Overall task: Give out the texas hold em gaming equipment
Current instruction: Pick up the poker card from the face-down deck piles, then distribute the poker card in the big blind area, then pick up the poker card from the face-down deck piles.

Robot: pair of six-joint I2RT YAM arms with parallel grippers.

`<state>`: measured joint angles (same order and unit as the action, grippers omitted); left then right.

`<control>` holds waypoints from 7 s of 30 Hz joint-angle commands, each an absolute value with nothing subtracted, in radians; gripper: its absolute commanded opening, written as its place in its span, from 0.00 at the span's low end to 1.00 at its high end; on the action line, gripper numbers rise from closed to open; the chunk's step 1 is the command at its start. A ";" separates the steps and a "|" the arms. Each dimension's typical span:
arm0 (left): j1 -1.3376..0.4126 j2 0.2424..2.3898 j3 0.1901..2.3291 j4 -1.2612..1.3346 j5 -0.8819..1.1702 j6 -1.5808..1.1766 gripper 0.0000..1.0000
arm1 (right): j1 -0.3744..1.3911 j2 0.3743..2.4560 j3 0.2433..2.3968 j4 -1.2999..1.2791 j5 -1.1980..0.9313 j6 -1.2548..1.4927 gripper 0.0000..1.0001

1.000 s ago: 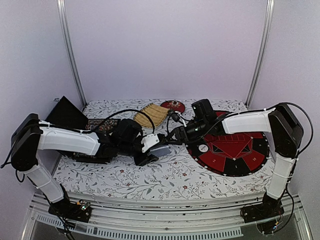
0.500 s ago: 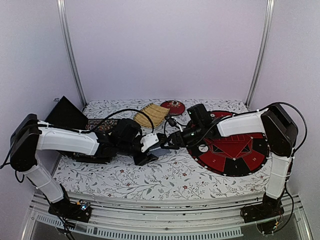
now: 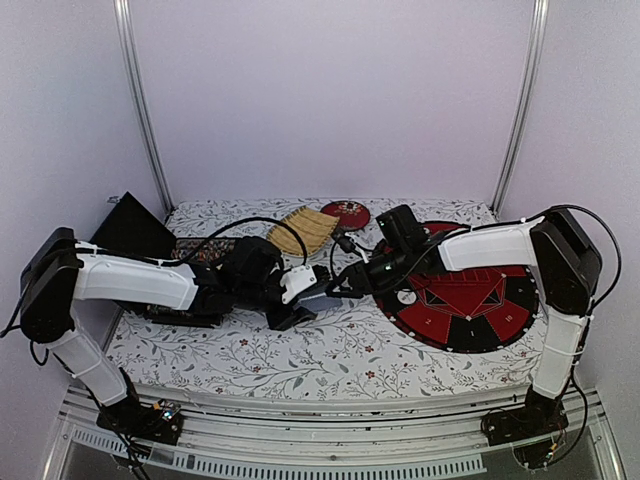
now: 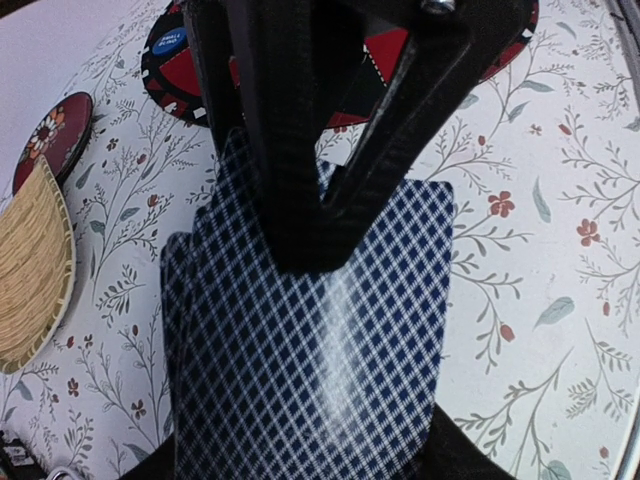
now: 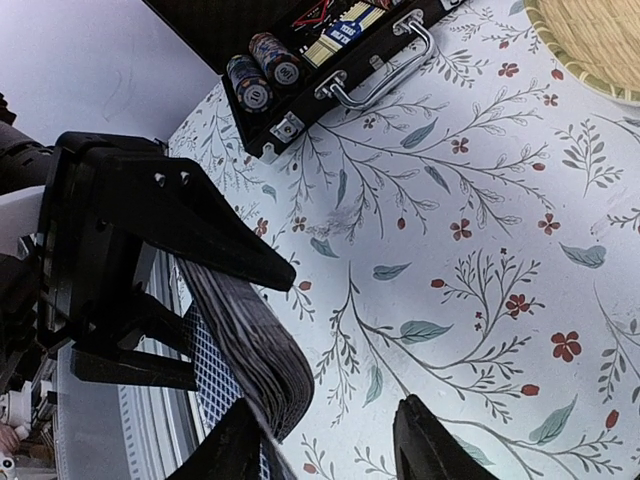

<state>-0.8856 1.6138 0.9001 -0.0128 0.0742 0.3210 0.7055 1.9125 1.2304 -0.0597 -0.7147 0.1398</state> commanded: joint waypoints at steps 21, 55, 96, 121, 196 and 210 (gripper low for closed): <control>-0.870 1.606 0.895 0.006 0.077 0.322 0.57 | 0.698 1.828 1.298 -0.269 -0.668 0.074 0.04; -0.870 1.578 0.876 0.014 0.082 0.302 0.57 | 0.415 1.541 1.165 -0.180 -0.667 0.258 0.02; -0.859 1.562 0.839 0.054 0.083 0.291 0.57 | -0.404 1.728 0.783 0.263 -0.297 0.588 0.01; -0.856 1.552 0.829 0.041 0.064 0.288 0.57 | -0.414 1.909 0.936 0.223 -0.326 0.608 0.16; -0.856 1.505 0.833 0.064 0.040 0.261 0.57 | 0.754 1.994 1.264 0.217 -0.701 0.146 0.70; -0.856 1.518 0.829 0.054 0.037 0.265 0.56 | 0.736 1.901 1.241 0.111 -0.672 0.076 0.53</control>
